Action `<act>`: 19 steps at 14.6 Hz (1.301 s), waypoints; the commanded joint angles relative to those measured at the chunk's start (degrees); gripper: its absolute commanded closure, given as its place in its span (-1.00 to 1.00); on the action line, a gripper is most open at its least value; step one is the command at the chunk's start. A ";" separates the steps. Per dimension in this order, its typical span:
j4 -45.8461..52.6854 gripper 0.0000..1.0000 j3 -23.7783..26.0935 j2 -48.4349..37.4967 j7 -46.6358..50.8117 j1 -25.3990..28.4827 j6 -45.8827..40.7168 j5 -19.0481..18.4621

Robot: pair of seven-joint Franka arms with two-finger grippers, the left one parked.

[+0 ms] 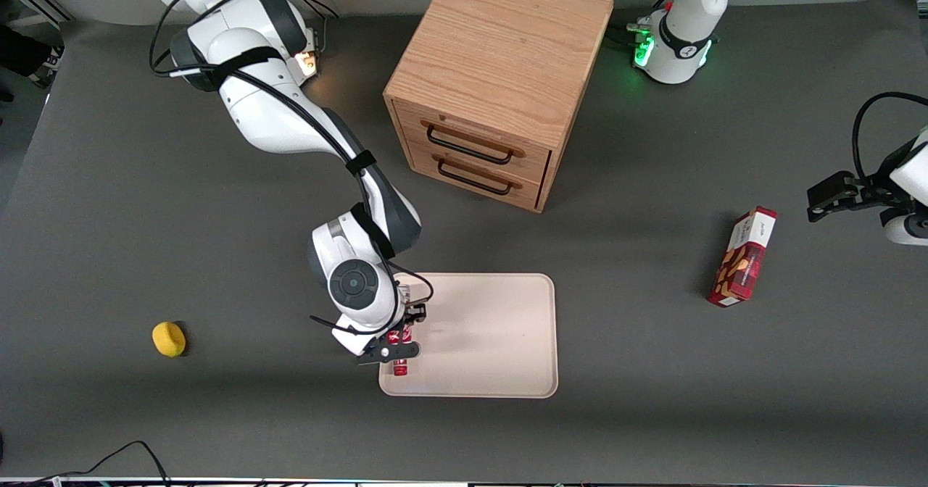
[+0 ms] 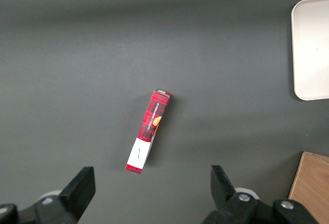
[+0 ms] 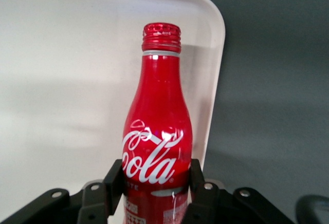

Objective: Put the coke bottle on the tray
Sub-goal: 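Lower the bottle onto the tray and open the right gripper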

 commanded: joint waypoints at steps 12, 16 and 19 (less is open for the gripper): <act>2.34 -1.00 -0.83 2.30 4.69 -0.17 3.40 0.04; 2.34 -1.00 -0.83 2.13 4.96 -0.09 3.31 -0.05; 2.34 -1.00 -0.83 2.13 5.05 -0.17 3.22 -0.05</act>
